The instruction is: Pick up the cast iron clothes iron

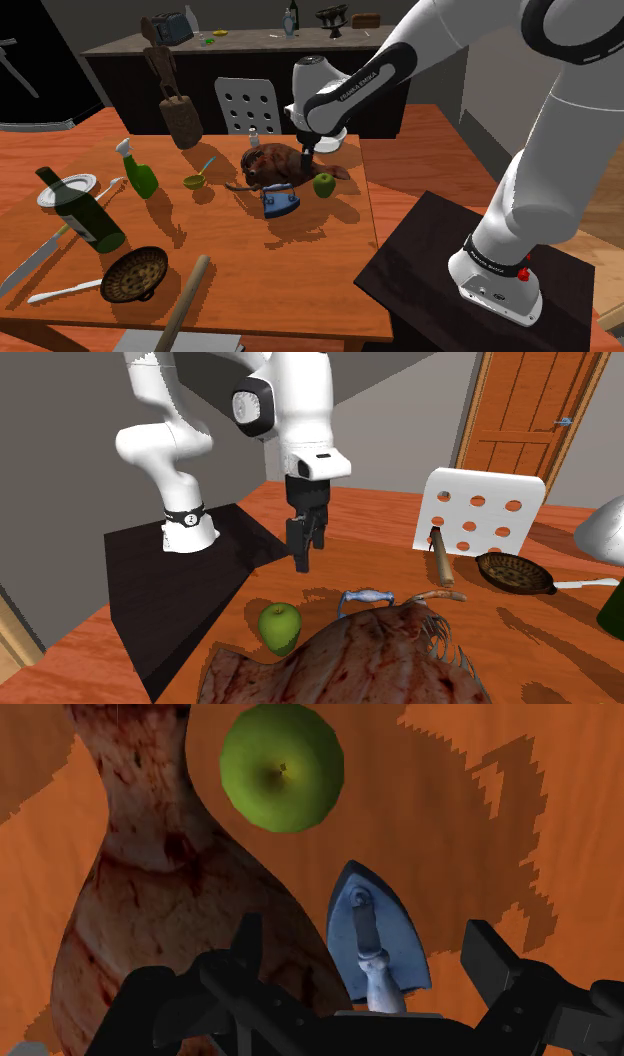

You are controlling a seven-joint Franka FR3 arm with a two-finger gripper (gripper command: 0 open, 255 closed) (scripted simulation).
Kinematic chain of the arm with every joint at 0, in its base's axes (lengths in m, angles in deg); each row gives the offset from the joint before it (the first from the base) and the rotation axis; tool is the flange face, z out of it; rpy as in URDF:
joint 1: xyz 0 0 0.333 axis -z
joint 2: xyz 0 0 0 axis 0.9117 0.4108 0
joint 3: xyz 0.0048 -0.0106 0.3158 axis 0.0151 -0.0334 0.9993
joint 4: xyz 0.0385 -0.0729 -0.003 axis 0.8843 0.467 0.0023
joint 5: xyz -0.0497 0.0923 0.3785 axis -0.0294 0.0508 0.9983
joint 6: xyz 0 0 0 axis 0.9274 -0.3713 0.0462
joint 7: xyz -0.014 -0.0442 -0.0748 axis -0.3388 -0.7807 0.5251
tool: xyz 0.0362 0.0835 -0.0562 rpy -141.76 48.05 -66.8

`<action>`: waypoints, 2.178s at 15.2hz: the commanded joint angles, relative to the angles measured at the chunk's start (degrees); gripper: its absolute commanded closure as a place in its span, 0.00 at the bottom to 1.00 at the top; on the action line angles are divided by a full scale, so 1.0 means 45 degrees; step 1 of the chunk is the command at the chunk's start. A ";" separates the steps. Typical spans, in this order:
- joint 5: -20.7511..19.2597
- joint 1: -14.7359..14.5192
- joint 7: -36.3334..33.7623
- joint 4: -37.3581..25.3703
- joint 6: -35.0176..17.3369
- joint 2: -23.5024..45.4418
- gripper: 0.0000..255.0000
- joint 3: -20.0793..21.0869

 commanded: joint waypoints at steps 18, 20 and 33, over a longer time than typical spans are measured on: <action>-0.0168 -0.0389 0.0877 -0.1697 -0.2216 0.3477 1.00 0.0350; -0.0167 -0.0388 0.0878 -0.1695 -0.2218 0.3478 1.00 0.0350; 0.0057 -0.0301 0.1054 -0.1898 -0.1065 0.2521 1.00 0.0466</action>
